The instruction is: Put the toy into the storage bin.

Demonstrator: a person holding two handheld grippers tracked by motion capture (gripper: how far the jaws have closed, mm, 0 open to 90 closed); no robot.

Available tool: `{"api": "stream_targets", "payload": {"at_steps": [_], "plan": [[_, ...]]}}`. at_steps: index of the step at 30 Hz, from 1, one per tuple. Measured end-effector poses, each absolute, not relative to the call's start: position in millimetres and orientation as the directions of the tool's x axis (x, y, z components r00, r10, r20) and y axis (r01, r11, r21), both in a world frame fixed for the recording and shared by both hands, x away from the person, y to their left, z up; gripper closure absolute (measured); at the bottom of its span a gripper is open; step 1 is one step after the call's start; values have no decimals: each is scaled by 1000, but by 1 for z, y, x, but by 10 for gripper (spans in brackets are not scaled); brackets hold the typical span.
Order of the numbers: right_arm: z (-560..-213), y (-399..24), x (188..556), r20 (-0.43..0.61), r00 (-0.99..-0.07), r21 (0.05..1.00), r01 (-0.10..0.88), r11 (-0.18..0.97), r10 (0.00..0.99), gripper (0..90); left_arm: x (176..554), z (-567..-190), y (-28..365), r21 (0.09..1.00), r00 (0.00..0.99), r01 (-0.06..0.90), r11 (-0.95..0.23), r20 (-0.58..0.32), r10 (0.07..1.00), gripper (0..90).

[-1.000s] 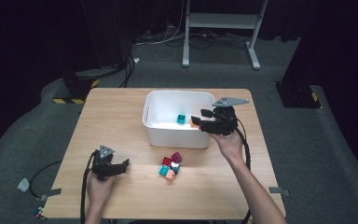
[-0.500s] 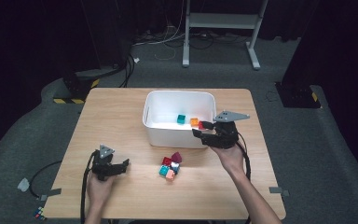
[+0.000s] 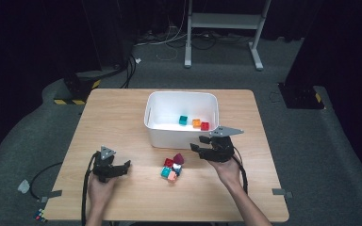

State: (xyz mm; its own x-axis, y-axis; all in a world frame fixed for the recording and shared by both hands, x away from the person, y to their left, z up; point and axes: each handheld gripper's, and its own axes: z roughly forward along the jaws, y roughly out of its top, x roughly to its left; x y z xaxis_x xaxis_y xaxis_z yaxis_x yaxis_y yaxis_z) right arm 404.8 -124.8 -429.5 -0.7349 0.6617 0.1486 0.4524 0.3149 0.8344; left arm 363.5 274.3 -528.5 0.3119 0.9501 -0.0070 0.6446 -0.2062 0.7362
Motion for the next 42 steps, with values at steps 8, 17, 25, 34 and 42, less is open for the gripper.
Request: {"api": "stream_targets", "payload": {"at_steps": [8,17,25,34,42], "plan": [[-460,-103,408,147,-742,798,479,365,654,472,363,-528,274,736,312,645,-206,-7,950,167],[-490,-80,412,152,-747,762,506,405,648,473,363,-528,274,736,312,645,-206,-7,950,166],[-505,-69,415,157,-743,744,522,417,650,473,363,-528,274,736,313,645,-206,-8,950,166],[-514,-65,417,110,-741,725,516,456,663,482,363,-528,274,736,313,645,-206,-8,950,166],[-515,-63,416,104,-734,727,517,453,671,533,363,-528,274,736,313,645,-206,-8,950,166]]}}
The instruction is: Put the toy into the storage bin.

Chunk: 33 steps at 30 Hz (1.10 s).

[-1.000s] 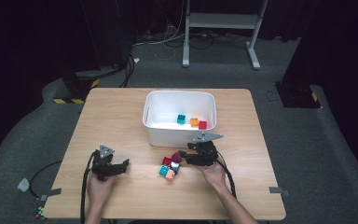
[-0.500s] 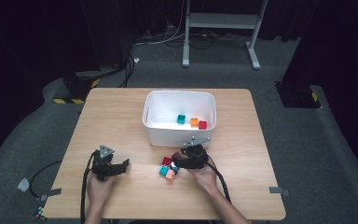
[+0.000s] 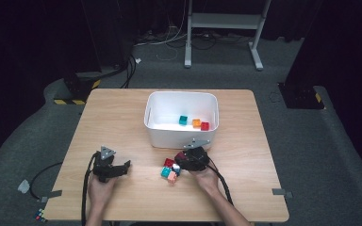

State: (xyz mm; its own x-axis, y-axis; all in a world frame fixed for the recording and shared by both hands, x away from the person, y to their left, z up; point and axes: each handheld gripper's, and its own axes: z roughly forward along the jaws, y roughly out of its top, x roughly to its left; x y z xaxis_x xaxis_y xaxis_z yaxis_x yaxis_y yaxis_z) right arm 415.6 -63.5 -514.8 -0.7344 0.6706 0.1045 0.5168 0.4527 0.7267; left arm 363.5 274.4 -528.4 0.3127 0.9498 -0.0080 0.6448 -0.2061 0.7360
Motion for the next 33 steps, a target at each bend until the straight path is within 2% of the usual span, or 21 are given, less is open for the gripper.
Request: {"api": "stream_targets", "payload": {"at_steps": [8,13,23,33], "plan": [[-519,-62,415,106,-750,719,511,470,653,517,363,-528,274,736,313,645,-206,-8,950,166],[-519,-61,413,80,-755,715,498,490,651,553,364,-528,274,737,312,644,-204,-9,950,166],[-518,-64,413,68,-754,722,490,489,654,565,363,-528,274,737,312,644,-204,-9,950,166],[-501,-77,407,63,-760,745,467,476,647,566,363,-528,274,736,313,645,-207,-7,950,166]]}}
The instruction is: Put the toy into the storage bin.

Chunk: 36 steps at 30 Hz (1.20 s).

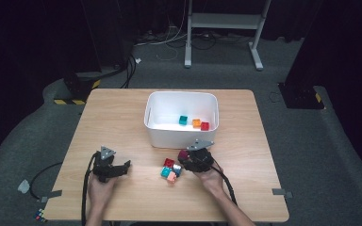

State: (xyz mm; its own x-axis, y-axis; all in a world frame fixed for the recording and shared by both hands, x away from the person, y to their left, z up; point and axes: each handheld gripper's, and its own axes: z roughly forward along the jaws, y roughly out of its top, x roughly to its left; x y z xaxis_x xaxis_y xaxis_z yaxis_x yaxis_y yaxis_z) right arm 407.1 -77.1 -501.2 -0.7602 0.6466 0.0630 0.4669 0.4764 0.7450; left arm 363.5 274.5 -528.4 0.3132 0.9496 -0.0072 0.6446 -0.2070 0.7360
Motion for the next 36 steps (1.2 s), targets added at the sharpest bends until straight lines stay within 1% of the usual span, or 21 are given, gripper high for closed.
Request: {"api": "stream_targets", "payload": {"at_steps": [19,36], "plan": [[-437,-105,395,59,-787,793,411,451,614,566,363,-528,274,736,313,645,-207,-7,950,166],[-377,-119,406,90,-786,842,388,374,612,565,363,-528,274,736,313,645,-206,-8,950,166]]}}
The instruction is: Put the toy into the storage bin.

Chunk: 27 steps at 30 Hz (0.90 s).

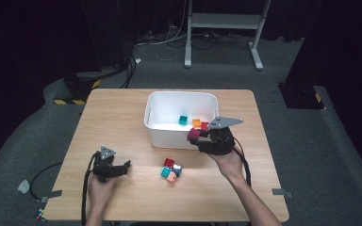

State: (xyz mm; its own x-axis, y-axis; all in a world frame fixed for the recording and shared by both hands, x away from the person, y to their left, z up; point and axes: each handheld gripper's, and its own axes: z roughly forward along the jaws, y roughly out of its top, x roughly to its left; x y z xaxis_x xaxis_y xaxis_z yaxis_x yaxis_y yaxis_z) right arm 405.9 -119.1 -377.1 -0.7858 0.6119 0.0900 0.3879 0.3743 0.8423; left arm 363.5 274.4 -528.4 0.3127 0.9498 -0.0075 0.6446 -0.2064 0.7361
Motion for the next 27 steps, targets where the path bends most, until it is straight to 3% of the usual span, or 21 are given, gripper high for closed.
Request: {"api": "stream_targets", "payload": {"at_steps": [27], "plan": [[-346,-107,471,112,-719,831,446,332,686,564,363,-528,275,734,314,645,-210,-4,949,166]]}}
